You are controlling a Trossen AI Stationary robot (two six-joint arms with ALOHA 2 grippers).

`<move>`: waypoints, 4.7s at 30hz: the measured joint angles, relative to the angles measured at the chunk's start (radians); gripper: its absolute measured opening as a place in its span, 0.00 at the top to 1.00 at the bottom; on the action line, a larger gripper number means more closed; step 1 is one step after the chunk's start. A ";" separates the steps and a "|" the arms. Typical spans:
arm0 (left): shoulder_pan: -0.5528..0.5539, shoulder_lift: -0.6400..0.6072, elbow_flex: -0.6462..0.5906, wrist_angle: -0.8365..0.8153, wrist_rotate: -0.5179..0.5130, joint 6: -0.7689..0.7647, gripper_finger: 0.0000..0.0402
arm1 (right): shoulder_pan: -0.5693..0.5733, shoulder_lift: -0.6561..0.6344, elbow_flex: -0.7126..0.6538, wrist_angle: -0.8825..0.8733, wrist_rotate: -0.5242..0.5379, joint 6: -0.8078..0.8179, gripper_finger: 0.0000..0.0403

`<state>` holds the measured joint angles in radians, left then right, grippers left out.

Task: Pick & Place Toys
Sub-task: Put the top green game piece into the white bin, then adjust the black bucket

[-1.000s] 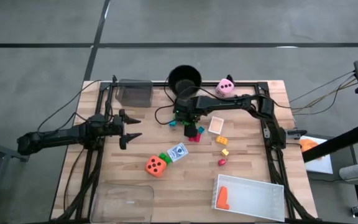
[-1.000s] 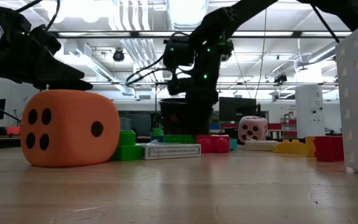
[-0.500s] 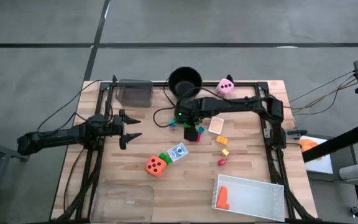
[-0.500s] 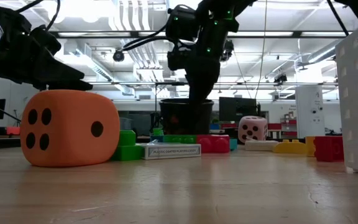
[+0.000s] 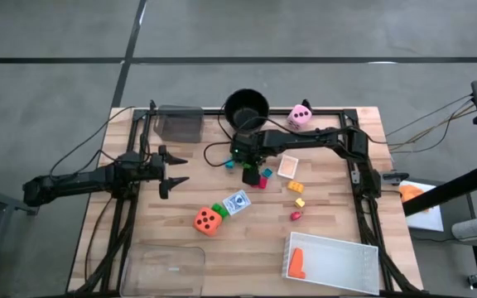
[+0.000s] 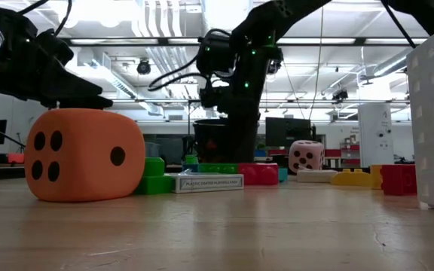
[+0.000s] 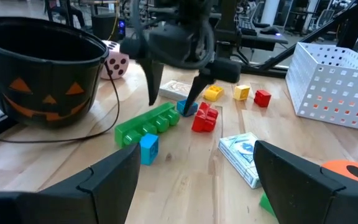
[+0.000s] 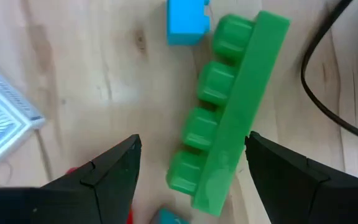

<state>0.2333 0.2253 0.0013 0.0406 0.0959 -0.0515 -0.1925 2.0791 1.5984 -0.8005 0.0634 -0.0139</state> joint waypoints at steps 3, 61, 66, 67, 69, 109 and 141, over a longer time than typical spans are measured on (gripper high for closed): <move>0.000 0.000 0.000 0.004 -0.003 0.022 0.22 | -0.002 0.000 0.000 0.000 0.004 0.003 0.30; 0.000 0.001 0.000 0.011 -0.029 0.052 0.22 | -0.033 0.017 -0.021 -0.087 -0.011 0.040 0.45; 0.000 0.001 0.000 0.011 -0.029 0.052 0.22 | -0.033 0.016 -0.030 -0.080 -0.012 0.033 0.55; 0.000 0.001 0.000 0.011 -0.029 0.052 0.22 | -0.033 0.015 -0.031 -0.081 -0.012 0.029 0.57; 0.000 0.001 0.000 0.011 -0.029 0.052 0.22 | -0.032 0.014 -0.031 -0.082 -0.012 0.020 0.62; 0.000 0.001 0.000 0.010 -0.029 0.049 0.22 | 0.069 -0.029 0.016 -0.082 0.311 -0.042 0.96; 0.000 0.001 0.000 -0.001 -0.029 0.026 0.22 | -0.282 -0.035 0.276 -0.048 0.107 -0.424 0.96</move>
<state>0.2331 0.2260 0.0013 0.0395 0.0669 -0.0254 -0.4741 2.0438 1.8740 -0.8484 0.1708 -0.4376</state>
